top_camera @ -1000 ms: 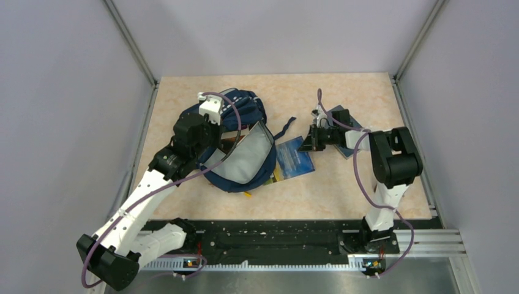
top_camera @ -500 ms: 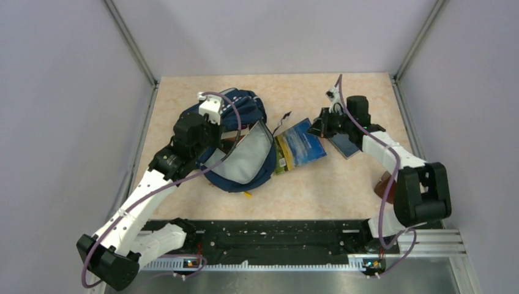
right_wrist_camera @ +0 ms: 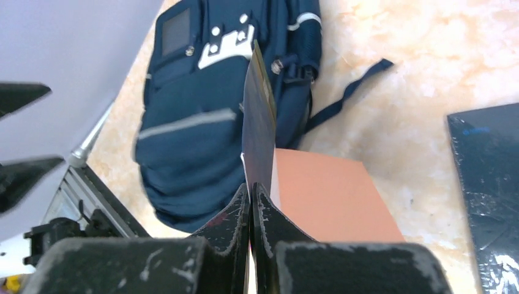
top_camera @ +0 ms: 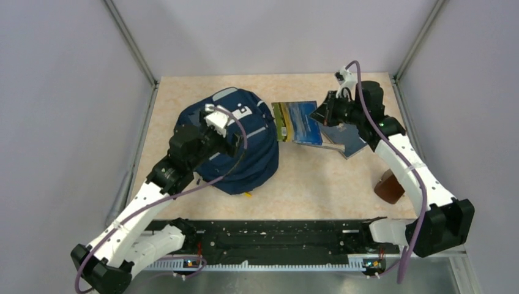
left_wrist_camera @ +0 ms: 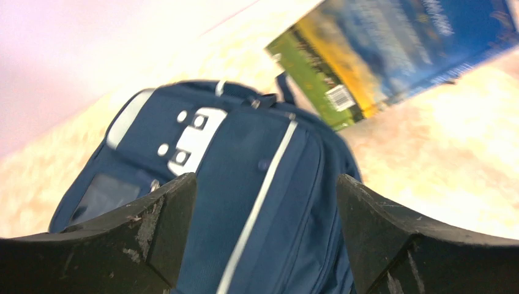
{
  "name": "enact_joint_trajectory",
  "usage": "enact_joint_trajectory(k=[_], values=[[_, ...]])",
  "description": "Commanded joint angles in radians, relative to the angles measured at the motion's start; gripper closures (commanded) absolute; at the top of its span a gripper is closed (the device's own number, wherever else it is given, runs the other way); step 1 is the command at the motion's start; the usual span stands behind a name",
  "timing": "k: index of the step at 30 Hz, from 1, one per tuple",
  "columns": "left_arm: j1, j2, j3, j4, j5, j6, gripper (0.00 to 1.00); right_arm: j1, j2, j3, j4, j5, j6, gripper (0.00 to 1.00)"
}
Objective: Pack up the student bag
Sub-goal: Pick up the book from the center of the board.
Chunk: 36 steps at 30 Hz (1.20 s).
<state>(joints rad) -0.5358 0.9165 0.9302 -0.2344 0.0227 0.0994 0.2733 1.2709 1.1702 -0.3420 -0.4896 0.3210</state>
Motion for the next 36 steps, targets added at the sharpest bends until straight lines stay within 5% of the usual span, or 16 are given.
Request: enact_joint_trajectory(k=[1, 13, 21, 36], values=[[-0.086, -0.119, -0.129, 0.254, 0.181, 0.186, 0.12, 0.063, -0.074, 0.09, -0.016, 0.146, 0.099, 1.0], [-0.38, 0.061, -0.152, 0.444, 0.189, 0.382, 0.13, 0.136, -0.143, 0.115, 0.133, 0.16, 0.292, 1.0], [-0.392, 0.217, -0.128, 0.526, 0.202, 0.416, 0.07, 0.197, -0.177, 0.089, 0.212, 0.116, 0.354, 1.0], [-0.392, 0.325, -0.203, 0.821, -0.029, 0.451, 0.09, 0.265, -0.193, 0.05, 0.259, 0.074, 0.382, 1.0]])
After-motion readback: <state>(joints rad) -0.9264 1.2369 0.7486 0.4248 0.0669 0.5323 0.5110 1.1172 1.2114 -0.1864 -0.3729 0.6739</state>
